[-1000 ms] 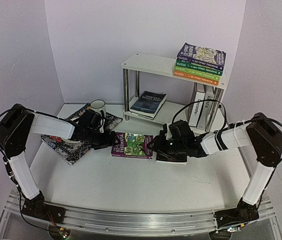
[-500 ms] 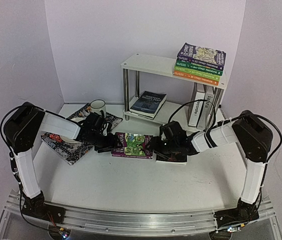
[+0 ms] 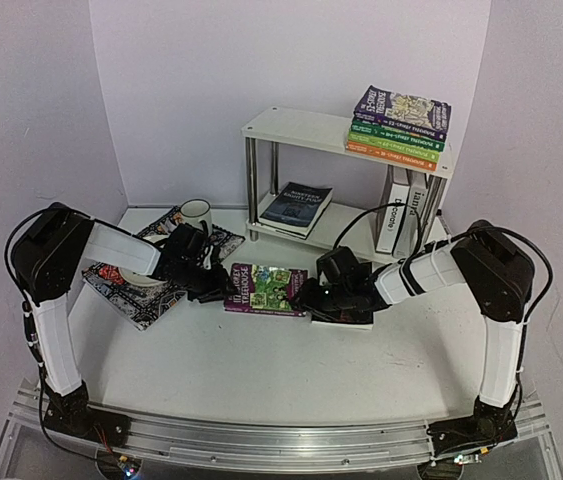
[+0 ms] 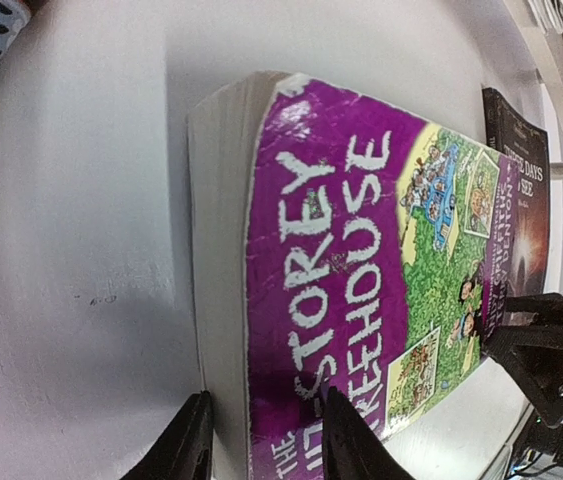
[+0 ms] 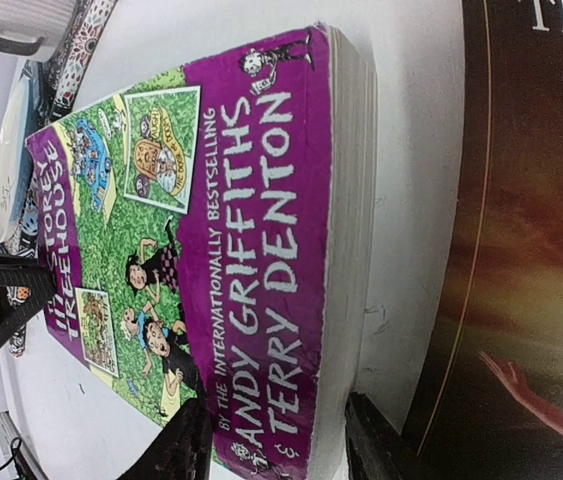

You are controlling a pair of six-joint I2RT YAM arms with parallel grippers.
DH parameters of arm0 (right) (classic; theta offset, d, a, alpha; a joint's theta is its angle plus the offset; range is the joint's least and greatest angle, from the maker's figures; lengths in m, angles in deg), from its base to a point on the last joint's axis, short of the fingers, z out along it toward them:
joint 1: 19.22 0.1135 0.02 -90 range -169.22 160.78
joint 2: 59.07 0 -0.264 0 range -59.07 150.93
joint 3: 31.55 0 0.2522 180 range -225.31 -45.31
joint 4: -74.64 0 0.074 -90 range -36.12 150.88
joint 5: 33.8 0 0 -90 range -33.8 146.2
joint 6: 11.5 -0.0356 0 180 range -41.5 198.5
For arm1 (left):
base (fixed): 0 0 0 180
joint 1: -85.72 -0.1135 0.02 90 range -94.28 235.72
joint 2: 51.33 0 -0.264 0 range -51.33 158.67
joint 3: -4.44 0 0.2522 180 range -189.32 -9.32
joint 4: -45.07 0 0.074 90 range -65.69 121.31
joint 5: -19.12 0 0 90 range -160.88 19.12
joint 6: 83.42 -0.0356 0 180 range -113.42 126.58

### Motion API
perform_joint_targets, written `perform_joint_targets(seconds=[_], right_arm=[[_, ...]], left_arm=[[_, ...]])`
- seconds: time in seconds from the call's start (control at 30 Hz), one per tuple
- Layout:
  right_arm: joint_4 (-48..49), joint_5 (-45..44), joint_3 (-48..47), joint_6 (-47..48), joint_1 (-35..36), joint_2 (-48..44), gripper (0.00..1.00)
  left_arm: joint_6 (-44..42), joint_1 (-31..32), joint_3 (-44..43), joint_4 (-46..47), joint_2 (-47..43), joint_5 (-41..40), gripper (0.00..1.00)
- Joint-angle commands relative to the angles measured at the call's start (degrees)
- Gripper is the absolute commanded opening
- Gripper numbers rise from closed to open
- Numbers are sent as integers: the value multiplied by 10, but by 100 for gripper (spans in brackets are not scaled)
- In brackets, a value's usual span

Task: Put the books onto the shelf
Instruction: Move the book to the center of the board.

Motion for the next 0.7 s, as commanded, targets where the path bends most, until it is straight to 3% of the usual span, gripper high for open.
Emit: perform_joint_targets(seconds=[0.0,0.3,0.67], right_arm=[[5,23,-15,11,17,-32,46],[-23,23,2,34,30,-116,45],[-77,-5,49,47,34,-206,45]], left_arm=[[9,10,-16,49,-22,60,33],[25,10,17,67,-65,91,3],[51,19,35,120,-48,147,0]])
